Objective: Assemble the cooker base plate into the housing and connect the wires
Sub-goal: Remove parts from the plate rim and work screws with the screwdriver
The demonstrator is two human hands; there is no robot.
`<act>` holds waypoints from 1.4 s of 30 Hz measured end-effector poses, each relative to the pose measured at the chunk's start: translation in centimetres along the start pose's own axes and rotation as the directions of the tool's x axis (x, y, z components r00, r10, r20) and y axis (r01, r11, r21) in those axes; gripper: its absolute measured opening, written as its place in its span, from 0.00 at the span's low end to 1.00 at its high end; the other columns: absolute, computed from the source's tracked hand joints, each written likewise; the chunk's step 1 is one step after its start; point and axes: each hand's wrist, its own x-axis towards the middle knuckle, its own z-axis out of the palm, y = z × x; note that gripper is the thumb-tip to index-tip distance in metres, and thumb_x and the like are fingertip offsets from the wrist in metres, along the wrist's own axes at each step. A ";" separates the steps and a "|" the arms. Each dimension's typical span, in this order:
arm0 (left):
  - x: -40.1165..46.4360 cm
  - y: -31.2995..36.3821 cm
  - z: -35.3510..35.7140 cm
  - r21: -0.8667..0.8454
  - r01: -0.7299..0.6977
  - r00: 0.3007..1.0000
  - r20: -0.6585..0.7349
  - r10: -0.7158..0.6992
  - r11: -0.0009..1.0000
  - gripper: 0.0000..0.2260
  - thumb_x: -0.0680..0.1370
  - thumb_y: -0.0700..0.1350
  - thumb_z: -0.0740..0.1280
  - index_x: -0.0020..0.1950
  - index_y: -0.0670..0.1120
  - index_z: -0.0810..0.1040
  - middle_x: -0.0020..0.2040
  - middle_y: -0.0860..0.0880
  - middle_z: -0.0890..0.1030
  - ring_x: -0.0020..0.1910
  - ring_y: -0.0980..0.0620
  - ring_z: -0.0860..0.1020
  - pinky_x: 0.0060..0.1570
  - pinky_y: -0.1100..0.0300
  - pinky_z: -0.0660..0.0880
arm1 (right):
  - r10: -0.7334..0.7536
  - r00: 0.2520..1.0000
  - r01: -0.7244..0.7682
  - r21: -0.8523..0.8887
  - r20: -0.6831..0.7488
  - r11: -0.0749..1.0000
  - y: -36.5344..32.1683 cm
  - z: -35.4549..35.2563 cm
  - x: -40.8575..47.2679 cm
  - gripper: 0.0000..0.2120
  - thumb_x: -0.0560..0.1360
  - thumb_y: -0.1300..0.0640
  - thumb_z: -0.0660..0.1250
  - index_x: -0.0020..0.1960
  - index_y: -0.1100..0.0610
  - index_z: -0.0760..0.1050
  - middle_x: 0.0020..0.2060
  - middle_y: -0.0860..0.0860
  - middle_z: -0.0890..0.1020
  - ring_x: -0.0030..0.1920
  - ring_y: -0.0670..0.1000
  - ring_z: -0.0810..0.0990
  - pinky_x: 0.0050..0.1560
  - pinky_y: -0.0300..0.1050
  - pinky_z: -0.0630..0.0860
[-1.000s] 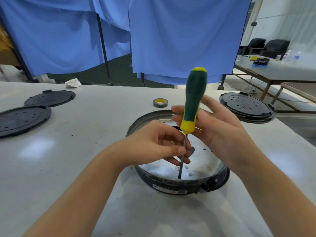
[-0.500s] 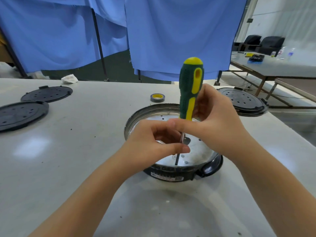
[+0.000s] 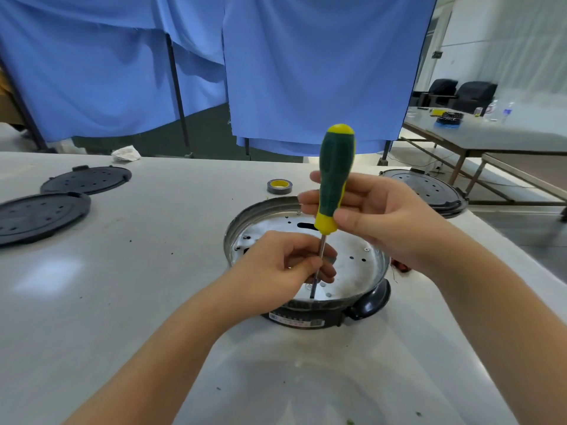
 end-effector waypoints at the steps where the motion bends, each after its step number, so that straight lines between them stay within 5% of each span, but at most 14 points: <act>1: 0.0 0.0 0.0 -0.009 0.003 1.000 -0.001 -0.003 1.000 0.09 0.80 0.34 0.63 0.52 0.45 0.81 0.43 0.47 0.86 0.46 0.53 0.85 0.51 0.62 0.80 | -0.016 0.999 0.014 -0.040 -0.052 0.999 0.0 0.1 0.0 0.19 0.72 0.72 0.67 0.58 0.55 0.76 0.51 0.53 0.85 0.53 0.51 0.83 0.51 0.40 0.79; 4: -0.1 0.1 0.2 -0.002 0.013 0.996 -0.084 -0.013 1.000 0.06 0.74 0.39 0.73 0.46 0.49 0.83 0.39 0.52 0.86 0.42 0.55 0.85 0.45 0.67 0.79 | -0.104 0.967 0.041 -0.258 -0.234 0.965 0.2 0.6 0.2 0.17 0.63 0.63 0.78 0.49 0.51 0.79 0.41 0.53 0.84 0.41 0.49 0.83 0.46 0.41 0.81; 8: 0.0 0.1 0.6 -0.013 0.024 0.979 -0.203 -0.026 1.000 0.08 0.69 0.37 0.77 0.37 0.49 0.81 0.34 0.51 0.85 0.36 0.53 0.85 0.40 0.64 0.80 | -0.188 0.915 0.011 -0.443 -0.357 0.896 0.9 1.7 0.8 0.21 0.59 0.53 0.81 0.43 0.53 0.72 0.28 0.40 0.76 0.30 0.40 0.74 0.34 0.32 0.73; 11: 0.1 0.2 0.8 -0.018 0.038 0.989 -0.139 -0.040 0.999 0.09 0.74 0.35 0.72 0.41 0.49 0.81 0.35 0.53 0.85 0.38 0.54 0.85 0.40 0.68 0.79 | -0.123 0.951 0.025 -0.324 -0.284 0.946 0.8 1.7 0.7 0.20 0.64 0.51 0.76 0.51 0.51 0.71 0.38 0.33 0.82 0.42 0.36 0.81 0.42 0.30 0.76; 13: 0.0 0.2 0.7 -0.030 0.041 0.994 -0.102 -0.044 0.999 0.09 0.77 0.34 0.68 0.44 0.49 0.81 0.37 0.54 0.85 0.40 0.54 0.85 0.41 0.69 0.78 | -0.015 0.989 -0.001 -0.110 -0.147 0.994 0.5 1.2 0.5 0.20 0.71 0.53 0.69 0.61 0.54 0.71 0.51 0.42 0.84 0.53 0.41 0.82 0.50 0.34 0.78; 16: -0.1 0.1 0.3 -0.066 0.052 0.996 -0.065 -0.057 0.996 0.09 0.79 0.34 0.65 0.46 0.47 0.80 0.38 0.50 0.86 0.42 0.54 0.85 0.42 0.68 0.78 | 0.021 1.000 -0.022 -0.064 -0.023 0.998 0.1 0.5 0.2 0.20 0.77 0.68 0.61 0.68 0.59 0.69 0.59 0.54 0.81 0.59 0.50 0.80 0.59 0.41 0.77; 23: 0.0 -0.2 0.2 -0.049 0.052 0.998 0.034 -0.051 0.997 0.11 0.80 0.35 0.62 0.52 0.49 0.80 0.42 0.50 0.86 0.46 0.54 0.84 0.49 0.64 0.79 | -0.074 0.990 0.046 -0.218 -0.118 0.975 0.3 0.7 0.5 0.14 0.72 0.68 0.69 0.52 0.51 0.78 0.44 0.46 0.85 0.45 0.43 0.83 0.45 0.32 0.77; 28: 0.0 -0.2 0.6 -0.031 -0.007 0.981 -0.194 0.001 0.999 0.07 0.70 0.39 0.77 0.38 0.50 0.82 0.34 0.51 0.85 0.37 0.53 0.85 0.40 0.66 0.80 | -0.188 0.936 0.066 -0.377 -0.296 0.924 1.3 1.7 0.6 0.18 0.64 0.59 0.79 0.43 0.54 0.70 0.31 0.38 0.80 0.32 0.38 0.77 0.36 0.30 0.74; 31: 0.1 -0.2 1.0 -0.079 0.001 0.975 -0.221 -0.018 0.997 0.10 0.70 0.35 0.76 0.34 0.48 0.82 0.34 0.49 0.85 0.36 0.50 0.85 0.40 0.62 0.81 | -0.219 0.884 0.031 -0.415 -0.413 0.909 2.1 2.4 0.7 0.21 0.63 0.54 0.80 0.43 0.53 0.68 0.29 0.37 0.77 0.29 0.38 0.74 0.31 0.28 0.70; 34: 0.1 -0.1 1.0 -0.072 0.019 0.980 -0.195 -0.032 0.997 0.10 0.74 0.34 0.72 0.38 0.48 0.82 0.34 0.53 0.85 0.36 0.52 0.85 0.38 0.65 0.80 | -0.095 0.930 -0.016 -0.298 -0.355 0.954 2.0 2.3 0.7 0.21 0.64 0.50 0.78 0.49 0.51 0.70 0.36 0.38 0.81 0.38 0.39 0.80 0.44 0.33 0.78; 36: 0.0 -0.2 0.8 -0.082 0.036 0.982 -0.183 -0.050 0.996 0.11 0.76 0.33 0.69 0.40 0.48 0.81 0.33 0.55 0.85 0.37 0.53 0.85 0.37 0.67 0.79 | 0.043 0.961 -0.059 -0.049 -0.273 0.997 1.8 1.5 0.7 0.23 0.67 0.49 0.71 0.60 0.52 0.70 0.47 0.44 0.85 0.50 0.45 0.84 0.57 0.45 0.79; 39: 0.1 -0.3 0.8 -0.078 0.039 0.989 -0.139 -0.049 0.996 0.11 0.77 0.33 0.66 0.43 0.48 0.81 0.35 0.54 0.85 0.39 0.53 0.85 0.40 0.67 0.79 | 0.147 0.982 -0.115 0.245 -0.118 0.963 1.0 0.6 0.8 0.24 0.74 0.59 0.64 0.70 0.57 0.67 0.57 0.55 0.82 0.58 0.53 0.81 0.59 0.45 0.78; 42: 0.2 -0.2 0.9 -0.060 0.044 0.996 -0.081 -0.049 0.997 0.11 0.79 0.33 0.64 0.45 0.47 0.80 0.37 0.50 0.84 0.42 0.52 0.85 0.44 0.64 0.80 | 0.101 0.994 -0.092 0.208 -0.033 0.974 0.8 0.3 1.0 0.16 0.79 0.69 0.56 0.63 0.59 0.73 0.58 0.57 0.82 0.59 0.53 0.81 0.58 0.43 0.78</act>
